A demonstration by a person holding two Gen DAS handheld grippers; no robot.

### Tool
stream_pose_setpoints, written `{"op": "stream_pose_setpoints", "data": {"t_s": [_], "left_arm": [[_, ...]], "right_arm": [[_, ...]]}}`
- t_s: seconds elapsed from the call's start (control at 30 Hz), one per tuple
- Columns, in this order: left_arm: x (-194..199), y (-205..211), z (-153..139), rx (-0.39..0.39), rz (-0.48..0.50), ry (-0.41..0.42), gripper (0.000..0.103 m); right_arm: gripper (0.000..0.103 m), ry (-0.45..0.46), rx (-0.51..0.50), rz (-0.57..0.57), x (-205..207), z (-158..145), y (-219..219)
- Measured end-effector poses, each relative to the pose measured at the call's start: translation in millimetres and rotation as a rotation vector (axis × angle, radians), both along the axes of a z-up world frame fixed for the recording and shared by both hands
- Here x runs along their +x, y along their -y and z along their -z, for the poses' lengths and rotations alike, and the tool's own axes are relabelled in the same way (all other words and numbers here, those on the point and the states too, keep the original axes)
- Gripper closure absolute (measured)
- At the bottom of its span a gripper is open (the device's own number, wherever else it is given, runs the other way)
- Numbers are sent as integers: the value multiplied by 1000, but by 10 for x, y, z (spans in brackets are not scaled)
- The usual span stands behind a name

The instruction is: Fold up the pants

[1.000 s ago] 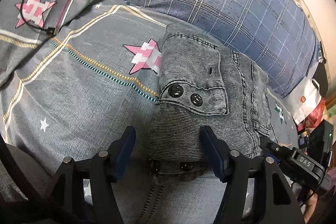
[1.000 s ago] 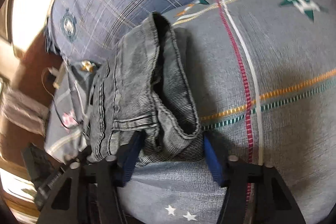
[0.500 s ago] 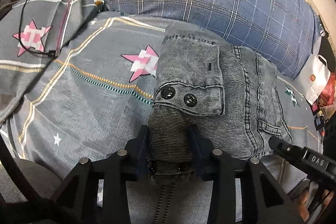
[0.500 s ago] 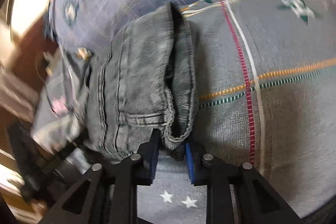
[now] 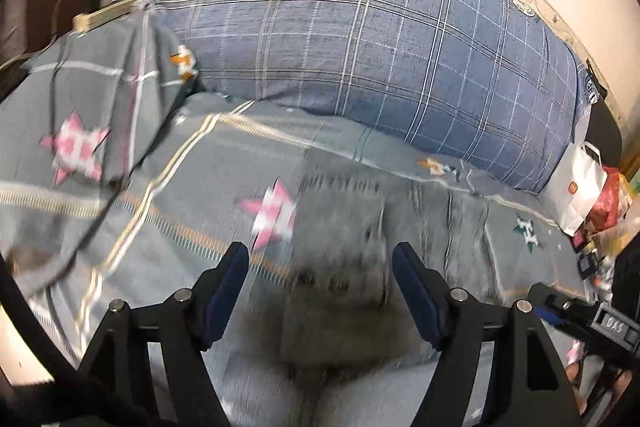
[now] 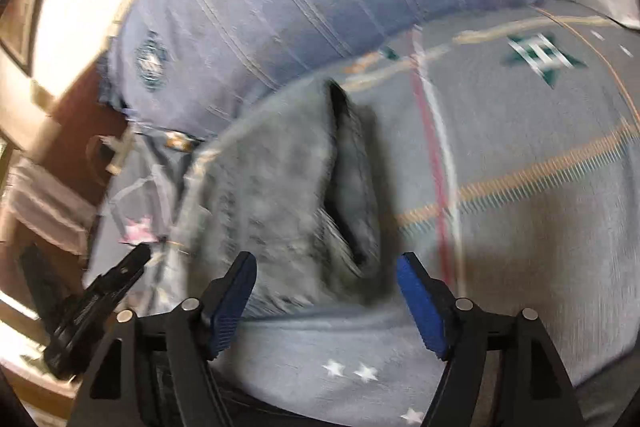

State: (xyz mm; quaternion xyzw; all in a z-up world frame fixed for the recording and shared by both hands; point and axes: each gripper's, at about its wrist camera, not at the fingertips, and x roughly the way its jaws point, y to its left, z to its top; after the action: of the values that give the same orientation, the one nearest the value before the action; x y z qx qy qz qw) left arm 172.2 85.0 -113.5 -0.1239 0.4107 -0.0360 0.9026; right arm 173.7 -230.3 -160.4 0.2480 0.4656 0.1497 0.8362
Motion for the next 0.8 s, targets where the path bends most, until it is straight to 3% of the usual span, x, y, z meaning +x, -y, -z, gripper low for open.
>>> {"op": "stream_pose_setpoints", "data": {"t_s": [0.03,0.13,0.23,0.3,0.43,0.5,0.53,0.57,0.6,0.67,0.77,0.8], "left_arm": [[173,6,-42,14,17,-26,28],[740,7,-16,-68,99,-89,28],[1214,-78,259,-93,60,-154,28],[1313,-75,428,-20,33,-199,30],[1379,-15,492,-100,79,-209,30],[1469,73,558,-51,83,-223,33],[1521,114,631,-5,69,-243,38],[1551,157,724,20,66,-269,55],[1556,187,755,13,75,-285,60],[1485,210,617,21,60,-224,87],[1336,164,295,-37,89,-67,88],[1341,164,293,-19,79,-60,87]], "right_arm": [[24,13,20,-26,117,-104,2],[24,19,49,-58,576,-262,-50],[24,10,17,-59,1074,-136,-92],[27,-13,-3,-39,1284,94,-85],[31,-62,73,-23,1391,390,11],[39,-68,83,-29,1471,419,3],[52,-71,69,-37,1504,442,-33],[64,-84,55,-44,1523,486,-83],[67,-109,20,-44,1537,554,-134],[77,-105,-16,-40,1527,579,-181],[86,-58,-55,-33,1427,386,-188],[86,-28,-63,-26,1370,286,-180]]}}
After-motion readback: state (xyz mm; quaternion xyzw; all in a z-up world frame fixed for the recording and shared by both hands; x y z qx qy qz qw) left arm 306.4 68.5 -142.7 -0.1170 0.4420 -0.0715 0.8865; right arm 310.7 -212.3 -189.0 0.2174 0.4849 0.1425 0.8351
